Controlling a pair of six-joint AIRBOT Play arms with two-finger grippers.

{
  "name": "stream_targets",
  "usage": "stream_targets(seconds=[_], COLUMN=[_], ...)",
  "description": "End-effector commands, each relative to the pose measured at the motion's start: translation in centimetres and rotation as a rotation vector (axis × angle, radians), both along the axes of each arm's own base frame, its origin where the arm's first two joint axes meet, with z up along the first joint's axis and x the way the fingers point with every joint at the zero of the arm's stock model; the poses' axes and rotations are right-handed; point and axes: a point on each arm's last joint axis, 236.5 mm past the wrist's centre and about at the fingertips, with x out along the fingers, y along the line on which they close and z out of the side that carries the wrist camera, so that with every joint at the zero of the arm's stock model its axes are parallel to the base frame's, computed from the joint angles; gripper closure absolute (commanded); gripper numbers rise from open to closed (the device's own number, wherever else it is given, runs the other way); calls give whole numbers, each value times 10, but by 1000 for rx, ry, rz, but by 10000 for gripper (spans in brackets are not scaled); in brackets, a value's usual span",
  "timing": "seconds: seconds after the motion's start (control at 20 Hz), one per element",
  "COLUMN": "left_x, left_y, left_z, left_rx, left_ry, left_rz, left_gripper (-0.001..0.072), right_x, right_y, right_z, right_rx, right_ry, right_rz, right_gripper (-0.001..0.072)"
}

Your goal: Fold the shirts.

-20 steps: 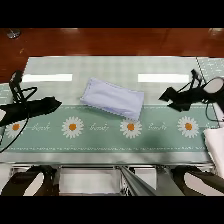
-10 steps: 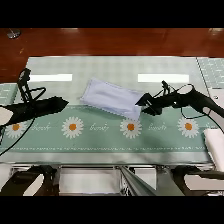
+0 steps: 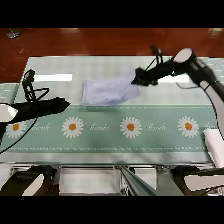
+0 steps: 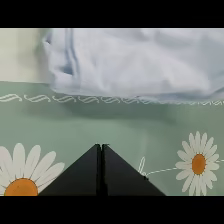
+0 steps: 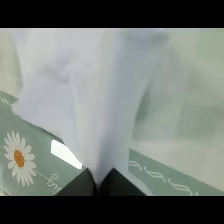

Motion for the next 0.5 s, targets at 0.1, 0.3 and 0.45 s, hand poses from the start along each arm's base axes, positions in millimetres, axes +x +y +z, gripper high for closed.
stream_targets(seconds=[0.1, 0.3, 0.45], left_x=[-7, -19, -16], left_y=[-3, -15, -30], left_z=[-8, -12, -6], left_rx=[0, 3, 6], left_ry=[46, 74, 24], left_rz=[-20, -77, -111], left_gripper=[685, 685, 685], right_x=[30, 3, -29], right_y=[-82, -165, -235], right_z=[136, 174, 187], right_rx=[-188, -240, -250], right_ry=[-210, -163, -73], right_rz=[-74, -221, -404], right_gripper=[696, 696, 696])
